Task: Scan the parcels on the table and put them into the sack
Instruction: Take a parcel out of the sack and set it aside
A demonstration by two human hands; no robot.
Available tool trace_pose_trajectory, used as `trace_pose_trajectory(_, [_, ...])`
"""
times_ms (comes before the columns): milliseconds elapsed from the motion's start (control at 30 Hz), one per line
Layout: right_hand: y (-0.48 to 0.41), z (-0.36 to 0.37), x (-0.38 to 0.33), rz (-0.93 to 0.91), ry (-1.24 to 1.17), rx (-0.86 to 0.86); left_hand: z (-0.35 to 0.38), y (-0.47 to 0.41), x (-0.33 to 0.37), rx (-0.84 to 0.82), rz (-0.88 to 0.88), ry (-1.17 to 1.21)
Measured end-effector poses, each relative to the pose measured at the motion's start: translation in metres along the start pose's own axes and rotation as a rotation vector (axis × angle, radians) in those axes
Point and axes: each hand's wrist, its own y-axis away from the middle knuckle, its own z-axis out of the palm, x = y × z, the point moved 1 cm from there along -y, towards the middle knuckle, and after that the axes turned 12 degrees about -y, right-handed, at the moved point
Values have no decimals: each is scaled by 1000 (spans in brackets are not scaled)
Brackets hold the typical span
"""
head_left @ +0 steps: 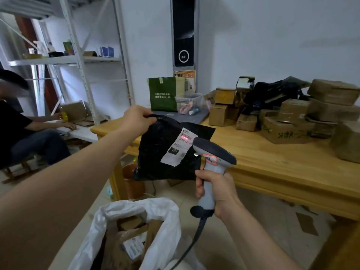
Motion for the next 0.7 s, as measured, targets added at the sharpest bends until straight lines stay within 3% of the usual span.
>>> trace_pose_trajectory(333, [-3, 19, 10, 86, -4, -80, -12, 9, -37, 13, -66, -63])
trace_pose_trajectory(700, [2, -8, 59, 297, 20, -59, 34, 72, -146, -194, -396, -237])
